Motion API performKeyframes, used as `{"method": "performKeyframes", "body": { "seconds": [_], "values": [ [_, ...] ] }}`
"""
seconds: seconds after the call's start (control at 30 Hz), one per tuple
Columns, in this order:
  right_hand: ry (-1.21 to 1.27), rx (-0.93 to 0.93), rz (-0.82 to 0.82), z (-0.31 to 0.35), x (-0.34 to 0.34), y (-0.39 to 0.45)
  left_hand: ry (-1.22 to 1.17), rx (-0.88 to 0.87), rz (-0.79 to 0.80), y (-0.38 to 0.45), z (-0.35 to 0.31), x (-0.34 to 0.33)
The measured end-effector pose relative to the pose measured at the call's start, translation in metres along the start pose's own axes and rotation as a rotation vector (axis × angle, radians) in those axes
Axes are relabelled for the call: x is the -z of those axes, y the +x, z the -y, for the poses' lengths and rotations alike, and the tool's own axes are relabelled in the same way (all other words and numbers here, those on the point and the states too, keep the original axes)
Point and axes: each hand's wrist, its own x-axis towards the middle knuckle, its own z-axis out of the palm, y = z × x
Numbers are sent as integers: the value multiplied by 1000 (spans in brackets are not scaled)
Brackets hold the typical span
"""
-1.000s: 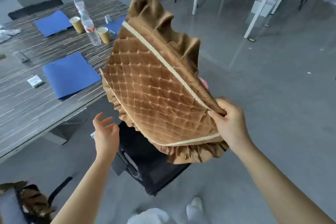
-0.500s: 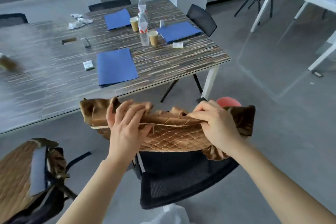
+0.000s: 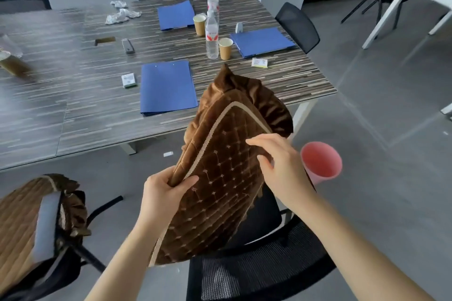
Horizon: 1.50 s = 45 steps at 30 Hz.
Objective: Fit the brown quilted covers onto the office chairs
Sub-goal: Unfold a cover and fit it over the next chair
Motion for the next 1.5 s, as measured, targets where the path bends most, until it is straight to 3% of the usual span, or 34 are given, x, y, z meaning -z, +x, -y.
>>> {"method": "performKeyframes", "body": {
  "seconds": [0.17,0.3,0.4,0.47,0.6,0.7,0.97,1.17,1.37,1.5],
  "values": [
    [143,-448,270,-55,-17,9,-255,164,-30,17,-2,16],
    [219,-734,364,-96,-27,32,-549,270,42,26,2,25],
    [255,-878,387,-131,-31,45,-695,282,43,30,3,30],
    [213,-919,492,-156,-27,54,-753,306,13,30,7,30],
    [683,-1132,568,-194,-14,80,-768,328,-52,34,15,28],
    [775,-1088,496,-214,-9,102,-735,415,-157,39,24,15],
    [370,-799,368,-227,-32,110,-524,581,-334,38,67,-21],
    [152,-555,221,-220,-50,105,-427,692,-585,48,98,-44],
    [152,-509,136,-238,-68,88,-376,723,-725,61,122,-65],
    [66,-548,157,-271,-80,71,-315,808,-697,58,152,-92]
  ]
}}
